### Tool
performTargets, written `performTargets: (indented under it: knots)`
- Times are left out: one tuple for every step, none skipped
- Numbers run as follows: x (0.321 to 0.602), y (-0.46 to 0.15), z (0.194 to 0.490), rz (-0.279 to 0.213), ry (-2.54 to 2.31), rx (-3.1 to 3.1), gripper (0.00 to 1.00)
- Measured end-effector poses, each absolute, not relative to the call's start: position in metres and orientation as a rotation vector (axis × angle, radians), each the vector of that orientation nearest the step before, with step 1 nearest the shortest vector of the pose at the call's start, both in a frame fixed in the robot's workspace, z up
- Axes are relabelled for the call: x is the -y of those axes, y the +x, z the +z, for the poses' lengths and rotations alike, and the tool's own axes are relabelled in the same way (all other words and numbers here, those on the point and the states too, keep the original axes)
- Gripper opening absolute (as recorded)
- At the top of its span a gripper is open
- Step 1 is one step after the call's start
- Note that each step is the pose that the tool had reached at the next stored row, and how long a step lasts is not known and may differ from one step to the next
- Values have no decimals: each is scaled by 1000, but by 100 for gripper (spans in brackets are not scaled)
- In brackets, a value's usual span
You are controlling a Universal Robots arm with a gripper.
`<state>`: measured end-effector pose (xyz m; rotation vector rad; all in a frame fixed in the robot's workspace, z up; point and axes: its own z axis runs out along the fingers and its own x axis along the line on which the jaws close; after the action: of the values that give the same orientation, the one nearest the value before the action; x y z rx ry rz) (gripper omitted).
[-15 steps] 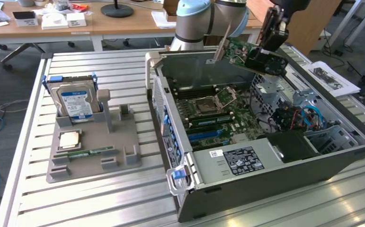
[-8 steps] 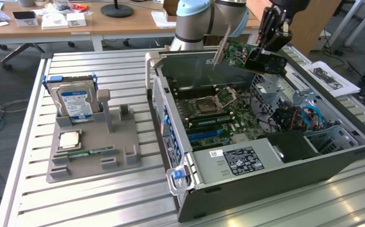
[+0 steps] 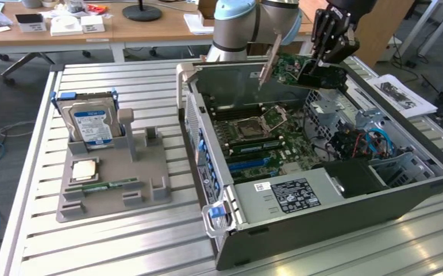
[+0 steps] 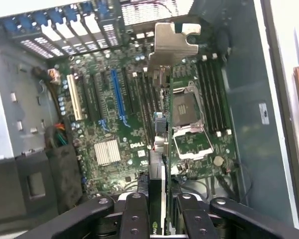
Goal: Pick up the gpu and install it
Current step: 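Insert the gpu into the slot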
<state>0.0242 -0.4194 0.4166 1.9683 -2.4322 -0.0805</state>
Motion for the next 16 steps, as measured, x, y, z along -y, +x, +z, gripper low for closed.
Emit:
performTargets:
  knots:
    - [419, 24, 417, -80, 1990, 2414, 27]
    - [419, 24, 416, -80, 2011, 2396, 27]
    - [419, 24, 416, -80, 2032, 2377, 27]
    - [419, 24, 416, -80, 2053, 2358, 27]
    - [419, 24, 416, -80, 2075, 2338, 27]
    - [419, 24, 416, -79, 2096, 2319, 27]
    - [419, 24, 416, -79, 2112, 2304, 27]
    - [419, 24, 416, -79, 2121, 2295, 27]
    - [419, 24, 416, -79, 2124, 2293, 27]
    - [419, 24, 416, -79, 2124, 2293, 27]
    - [419, 24, 416, -79, 2124, 2293, 27]
    - [419, 24, 416, -79, 2124, 2293, 27]
    - [419, 23, 416, -79, 2124, 2293, 27]
    - [419, 23, 416, -78, 2124, 2293, 27]
    - [419, 23, 416, -78, 2124, 2293, 27]
    - [419, 22, 416, -77, 2124, 2294, 27]
